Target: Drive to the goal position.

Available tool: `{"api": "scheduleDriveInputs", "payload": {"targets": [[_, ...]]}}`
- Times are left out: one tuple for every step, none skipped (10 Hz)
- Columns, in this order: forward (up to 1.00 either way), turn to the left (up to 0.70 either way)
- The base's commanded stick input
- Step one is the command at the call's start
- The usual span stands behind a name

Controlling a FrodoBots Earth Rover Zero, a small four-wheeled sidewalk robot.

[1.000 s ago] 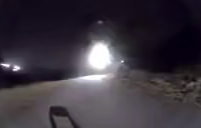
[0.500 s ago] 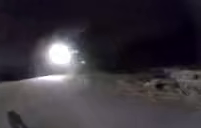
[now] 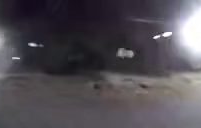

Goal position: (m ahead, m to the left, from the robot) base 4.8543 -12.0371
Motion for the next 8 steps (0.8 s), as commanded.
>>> {"api": "scheduleDriveInputs", "payload": {"targets": [[0.03, -0.65], [0.04, -0.65], [0.01, -0.65], [0.03, -0.65], [0.04, -0.65], [0.04, -0.65], [0.04, -0.52], [0.04, -0.36]]}}
